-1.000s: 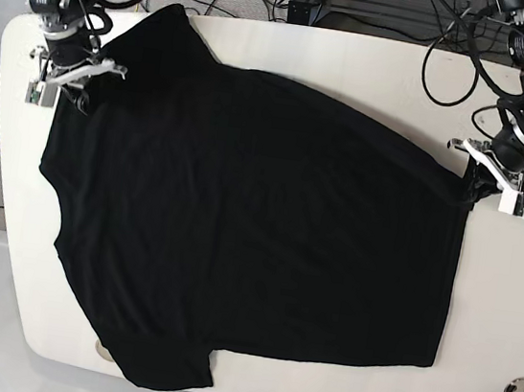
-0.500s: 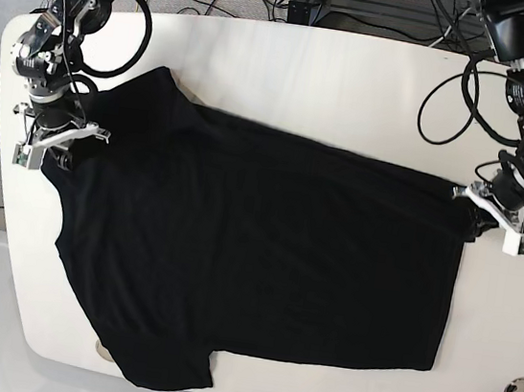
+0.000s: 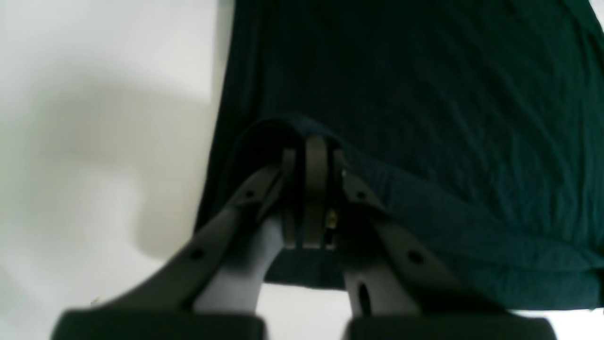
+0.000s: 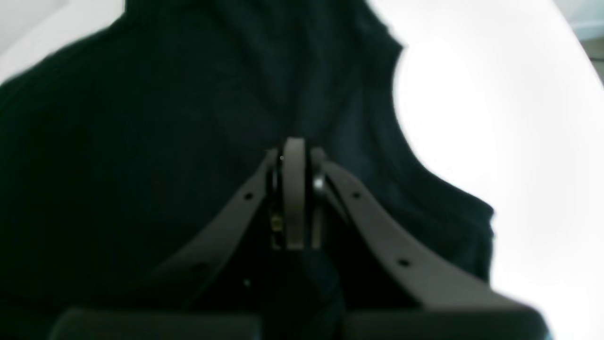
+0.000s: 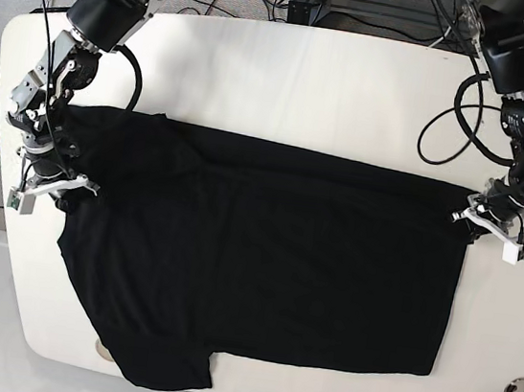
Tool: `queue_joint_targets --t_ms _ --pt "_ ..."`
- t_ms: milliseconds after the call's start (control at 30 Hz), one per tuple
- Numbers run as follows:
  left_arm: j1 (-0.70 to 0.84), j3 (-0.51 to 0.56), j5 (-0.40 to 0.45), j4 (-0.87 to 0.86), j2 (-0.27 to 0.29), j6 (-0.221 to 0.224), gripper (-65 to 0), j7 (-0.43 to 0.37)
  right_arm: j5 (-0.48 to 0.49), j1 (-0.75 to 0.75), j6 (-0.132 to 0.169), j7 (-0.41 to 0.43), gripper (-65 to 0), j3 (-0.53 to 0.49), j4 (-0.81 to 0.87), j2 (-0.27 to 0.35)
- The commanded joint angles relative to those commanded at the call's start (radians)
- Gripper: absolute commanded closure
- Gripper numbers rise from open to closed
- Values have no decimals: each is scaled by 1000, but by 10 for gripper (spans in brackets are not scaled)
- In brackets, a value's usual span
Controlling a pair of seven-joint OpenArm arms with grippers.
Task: Fold the T-shirt properly
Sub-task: 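Hold the shirt edge raised with both grippers, dragging the shirt along the table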
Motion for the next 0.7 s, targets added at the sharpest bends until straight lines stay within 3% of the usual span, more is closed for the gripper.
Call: queue_joint_targets --t_ms 500,533,567,667,700 --pt "-94 28 0 -143 -23 -3 0 0 0 3 -8 23 0 -2 -41 54" --pt "-100 35 0 -143 -25 -3 0 0 -2 3 -8 23 -62 -2 -41 64" --pt "-101 40 0 -143 -26 -3 -44 2 -2 3 -8 21 -140 -2 -41 77" --pt "-104 100 0 -143 -63 0 -385 2 -2 -5 -5 20 -387 -2 -14 94" --pt "-106 117 0 -143 -75 0 -456 2 -2 -15 -3 18 -440 -2 5 103"
